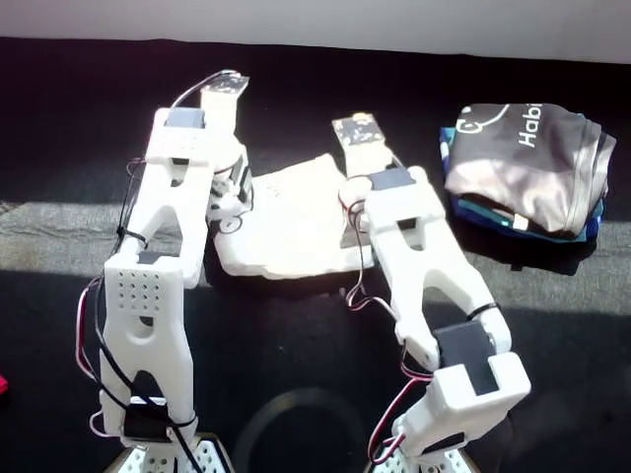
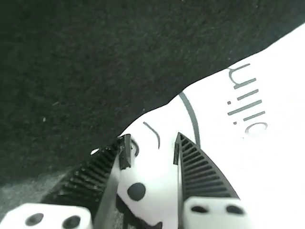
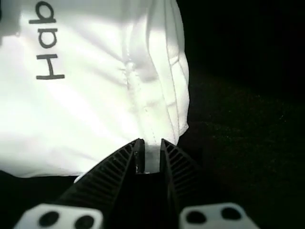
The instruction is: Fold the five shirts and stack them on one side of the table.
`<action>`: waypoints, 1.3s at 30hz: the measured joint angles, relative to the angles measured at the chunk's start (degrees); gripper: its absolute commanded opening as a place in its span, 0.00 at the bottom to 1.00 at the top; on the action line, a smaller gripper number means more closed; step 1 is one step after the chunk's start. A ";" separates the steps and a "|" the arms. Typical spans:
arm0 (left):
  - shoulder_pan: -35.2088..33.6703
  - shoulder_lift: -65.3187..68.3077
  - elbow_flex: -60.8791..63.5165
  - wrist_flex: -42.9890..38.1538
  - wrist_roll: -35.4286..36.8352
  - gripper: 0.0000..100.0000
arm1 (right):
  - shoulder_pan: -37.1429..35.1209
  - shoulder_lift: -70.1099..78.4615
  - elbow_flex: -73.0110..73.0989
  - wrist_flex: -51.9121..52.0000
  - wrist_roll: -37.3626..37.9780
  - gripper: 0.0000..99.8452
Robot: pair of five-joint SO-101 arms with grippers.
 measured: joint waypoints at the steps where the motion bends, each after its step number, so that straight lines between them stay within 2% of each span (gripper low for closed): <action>1: -0.26 -1.41 0.00 0.88 0.00 0.16 | 0.18 -0.88 -2.02 1.14 0.00 0.07; 4: -0.44 -6.77 0.00 4.22 -0.09 0.16 | 0.26 -1.76 -8.35 3.16 0.00 0.13; 9: -0.97 -14.95 0.00 10.99 -0.18 0.16 | 0.26 2.90 -16.70 3.78 0.00 0.36; 11: -1.58 -17.05 0.00 14.15 -0.18 0.16 | 0.26 6.86 -19.25 3.78 0.00 0.42; 17: -5.54 -21.10 0.00 20.48 -0.18 0.15 | -2.37 18.29 -25.32 3.87 -0.18 0.43; 23: -12.48 -21.45 0.00 21.10 -0.18 0.15 | -2.81 26.99 -30.86 4.40 -7.74 0.43; 28: -15.56 -21.45 0.00 21.10 -0.26 0.15 | -3.87 34.37 -36.66 6.86 -11.78 0.43; 30: -15.74 -21.45 0.00 21.10 -0.26 0.15 | -3.87 37.54 -38.86 8.35 -12.13 0.40; 31: -15.82 -21.45 0.00 21.10 -0.26 0.15 | -3.96 39.03 -40.35 9.23 -12.13 0.35; 34: -15.82 -21.45 0.00 21.10 -0.26 0.15 | -3.96 42.64 -45.54 12.66 -12.22 0.05; 35: -15.82 -21.45 0.00 21.10 -0.26 0.15 | -3.96 43.69 -47.30 13.98 -11.78 0.00; 36: -15.82 -21.45 0.00 21.10 -0.26 0.15 | -3.96 44.66 -49.14 15.12 -11.16 0.03; 39: -15.82 -21.45 0.00 21.10 -0.26 0.15 | -2.46 46.42 -54.07 18.90 -10.02 0.01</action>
